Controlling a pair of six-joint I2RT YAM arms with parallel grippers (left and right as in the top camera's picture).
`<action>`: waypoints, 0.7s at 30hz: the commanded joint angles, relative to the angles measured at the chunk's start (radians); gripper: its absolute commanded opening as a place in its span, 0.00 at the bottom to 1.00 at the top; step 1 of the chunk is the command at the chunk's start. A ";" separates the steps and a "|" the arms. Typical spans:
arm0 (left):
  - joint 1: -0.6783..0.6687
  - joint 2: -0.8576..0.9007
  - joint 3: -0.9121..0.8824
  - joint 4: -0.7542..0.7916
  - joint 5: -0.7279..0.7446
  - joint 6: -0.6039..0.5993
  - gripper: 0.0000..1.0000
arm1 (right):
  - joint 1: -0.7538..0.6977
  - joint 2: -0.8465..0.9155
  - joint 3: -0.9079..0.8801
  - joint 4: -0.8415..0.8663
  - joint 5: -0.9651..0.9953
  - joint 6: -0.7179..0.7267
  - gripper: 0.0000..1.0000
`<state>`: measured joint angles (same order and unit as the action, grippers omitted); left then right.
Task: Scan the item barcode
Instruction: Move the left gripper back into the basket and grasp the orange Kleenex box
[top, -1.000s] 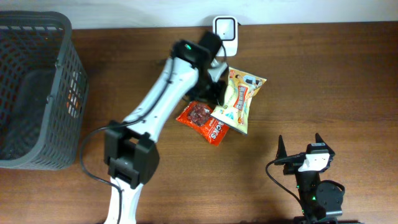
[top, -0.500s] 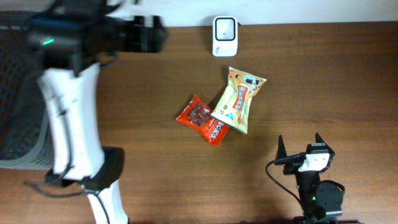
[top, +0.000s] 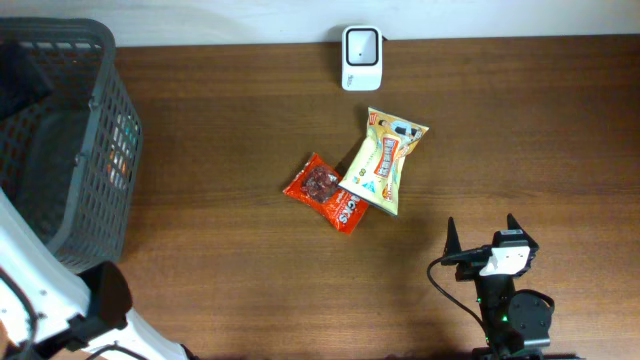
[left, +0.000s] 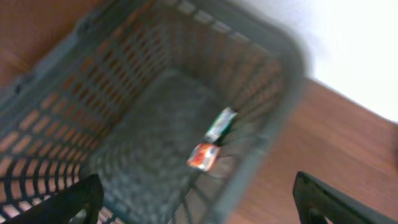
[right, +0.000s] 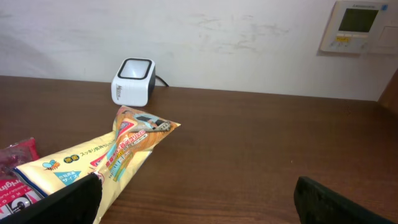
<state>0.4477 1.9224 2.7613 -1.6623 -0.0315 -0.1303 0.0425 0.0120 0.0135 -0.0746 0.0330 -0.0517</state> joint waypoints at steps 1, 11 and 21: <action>0.084 0.013 -0.183 0.067 0.016 -0.023 0.99 | -0.005 -0.006 -0.008 -0.004 0.005 0.007 0.98; 0.145 0.041 -0.680 0.393 0.048 -0.023 0.87 | -0.005 -0.006 -0.008 -0.004 0.005 0.007 0.98; 0.145 0.195 -0.722 0.430 0.130 -0.010 0.64 | -0.005 -0.006 -0.008 -0.004 0.005 0.007 0.98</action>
<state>0.5858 2.0712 2.0430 -1.2411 0.0601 -0.1532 0.0425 0.0120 0.0135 -0.0746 0.0330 -0.0525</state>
